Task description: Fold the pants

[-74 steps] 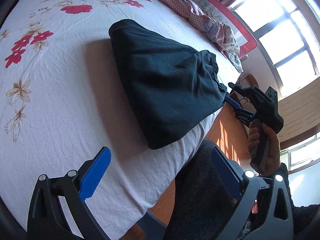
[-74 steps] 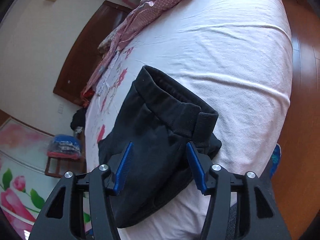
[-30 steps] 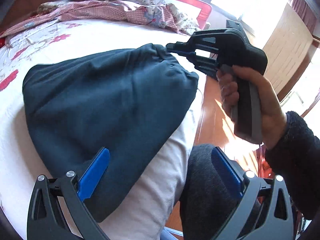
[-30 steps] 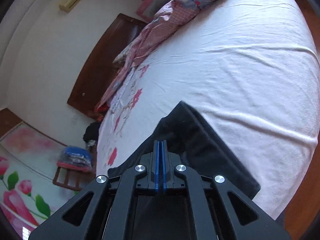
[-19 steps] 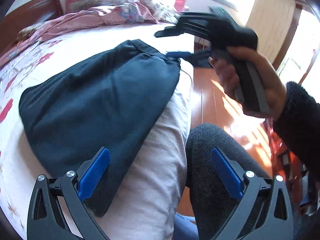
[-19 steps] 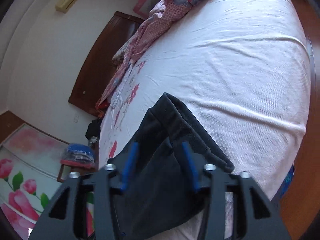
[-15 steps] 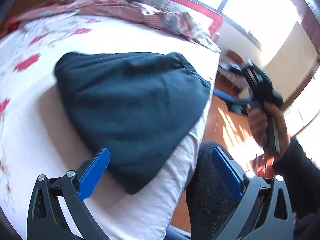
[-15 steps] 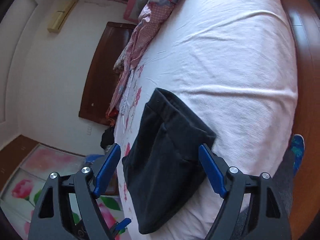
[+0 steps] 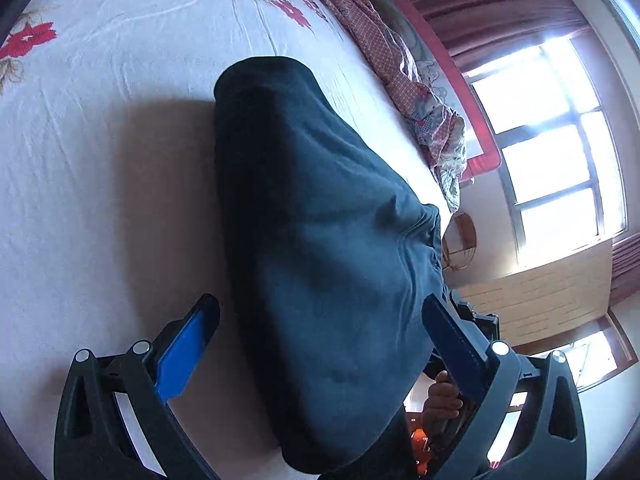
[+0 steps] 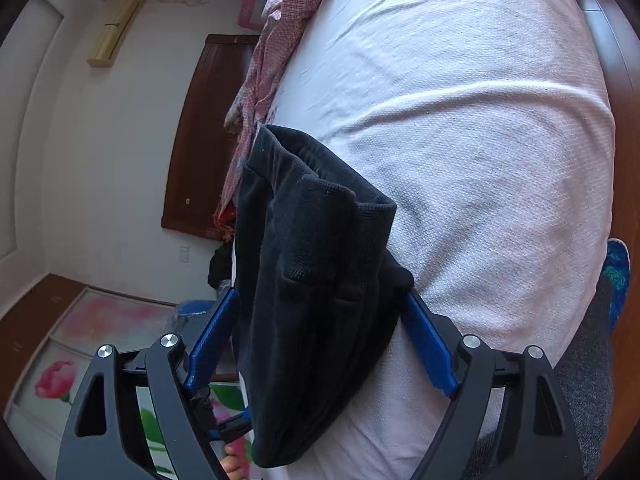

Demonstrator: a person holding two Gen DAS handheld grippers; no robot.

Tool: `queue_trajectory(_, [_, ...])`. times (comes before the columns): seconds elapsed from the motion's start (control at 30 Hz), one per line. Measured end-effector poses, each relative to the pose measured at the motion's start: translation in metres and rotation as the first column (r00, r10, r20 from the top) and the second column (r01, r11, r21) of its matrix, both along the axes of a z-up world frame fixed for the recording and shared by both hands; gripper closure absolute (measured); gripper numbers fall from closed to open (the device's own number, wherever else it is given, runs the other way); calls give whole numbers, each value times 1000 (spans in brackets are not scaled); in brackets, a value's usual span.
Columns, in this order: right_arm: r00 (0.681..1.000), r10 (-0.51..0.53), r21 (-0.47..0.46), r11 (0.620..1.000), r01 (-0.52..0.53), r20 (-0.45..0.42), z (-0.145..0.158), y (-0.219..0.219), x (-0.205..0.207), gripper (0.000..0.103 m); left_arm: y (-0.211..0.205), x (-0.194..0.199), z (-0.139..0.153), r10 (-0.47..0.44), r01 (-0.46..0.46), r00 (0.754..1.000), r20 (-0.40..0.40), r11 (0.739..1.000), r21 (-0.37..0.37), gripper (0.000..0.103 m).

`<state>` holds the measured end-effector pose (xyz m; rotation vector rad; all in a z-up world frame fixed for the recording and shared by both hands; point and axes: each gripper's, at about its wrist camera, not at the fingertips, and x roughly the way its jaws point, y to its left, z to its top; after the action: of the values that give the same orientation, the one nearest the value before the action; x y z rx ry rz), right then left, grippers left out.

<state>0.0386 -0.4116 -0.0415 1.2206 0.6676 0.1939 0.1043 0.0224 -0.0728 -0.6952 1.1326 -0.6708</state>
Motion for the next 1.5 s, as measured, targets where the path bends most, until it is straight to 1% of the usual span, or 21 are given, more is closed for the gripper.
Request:
queue_trajectory(0.07, [999, -2, 34, 999, 1, 43, 2, -3, -9, 20, -7, 4, -4, -9, 9, 1000, 9, 1000, 27, 2])
queue_trajectory(0.13, [999, 6, 9, 1000, -7, 50, 8, -3, -12, 20, -17, 12, 0, -14, 13, 999, 35, 1000, 20, 2])
queue_trajectory(0.23, [999, 39, -8, 999, -39, 21, 9, 1, 0, 20, -27, 22, -1, -45, 44, 998, 32, 998, 37, 2])
queue_trajectory(0.33, [999, 37, -43, 998, -37, -13, 10, 8, 15, 19, -45, 32, 3, -79, 76, 996, 35, 993, 95, 2])
queue_trajectory(0.43, [999, 34, -67, 997, -35, -19, 12, 12, 15, 18, -41, 34, 5, -81, 79, 997, 20, 995, 68, 6])
queue_trajectory(0.5, [999, 31, -51, 998, -32, -20, 13, 13, 16, 18, -28, 35, 6, -57, 57, 998, -16, 998, 14, 38])
queue_trajectory(0.53, [999, 31, -33, 999, -32, -19, 12, 13, 15, 18, -19, 39, 2, -44, 42, 998, -52, 998, -46, 54])
queue_trajectory(0.6, [1000, 28, 8, 1000, -28, -12, 10, 13, 15, 18, 0, 45, -7, -28, 7, 991, -133, 987, -159, 74])
queue_trajectory(0.63, [1000, 26, 23, 999, -26, -10, 8, 12, 15, 18, 1, 46, -8, -27, 0, 989, -147, 984, -175, 74])
queue_trajectory(0.7, [1000, 17, 43, 999, -17, -10, 6, 9, 13, 18, 0, 46, -4, -36, 17, 990, -133, 990, -143, 74])
queue_trajectory(0.77, [1000, 2, 71, 997, -1, -1, 1, 9, 13, 18, -2, 46, 0, -37, 17, 991, -131, 988, -151, 74])
queue_trajectory(0.83, [1000, 4, 52, 999, -5, 20, 1, 11, 13, 18, -5, 48, 4, -38, 20, 992, -118, 989, -147, 74])
queue_trajectory(0.87, [1000, 12, 14, 1000, -12, 13, 5, 15, 16, 22, -6, 48, 6, -39, 23, 993, -108, 989, -143, 75])
queue_trajectory(0.9, [1000, 16, -20, 1000, -17, -11, 8, 20, 19, 50, -5, 48, 7, -36, 19, 993, -110, 988, -155, 75])
queue_trajectory(0.93, [1000, 21, -5, 1000, -21, -19, 9, 21, 21, 71, -4, 47, 8, -31, 12, 993, -113, 987, -163, 76])
queue_trajectory(0.97, [1000, 21, 13, 1000, -21, -7, 12, 21, 21, 73, -1, 46, 11, -27, 9, 994, -104, 986, -165, 76])
queue_trajectory(1.03, [999, 53, -60, 997, -53, -1, 32, 29, 25, 76, 4, 47, 17, -21, 4, 996, -92, 984, -179, 77])
queue_trajectory(1.17, [991, 115, -132, 986, -106, 64, 76, 46, 42, 76, 15, 55, 35, -19, 10, 999, -48, 981, -195, 77])
queue_trajectory(1.23, [985, 142, -139, 982, -128, 94, 91, 55, 55, 76, 24, 59, 45, -6, 0, 1000, -28, 978, -210, 77])
queue_trajectory(1.33, [977, 182, -173, 972, -161, 112, 106, 75, 78, 76, 48, 69, 61, 33, -32, 999, -1, 973, -228, 77])
queue_trajectory(1.5, [960, 234, -136, 967, -215, 150, 112, 129, 116, 76, 107, 90, 94, 88, -75, 994, 63, 979, -188, 77])
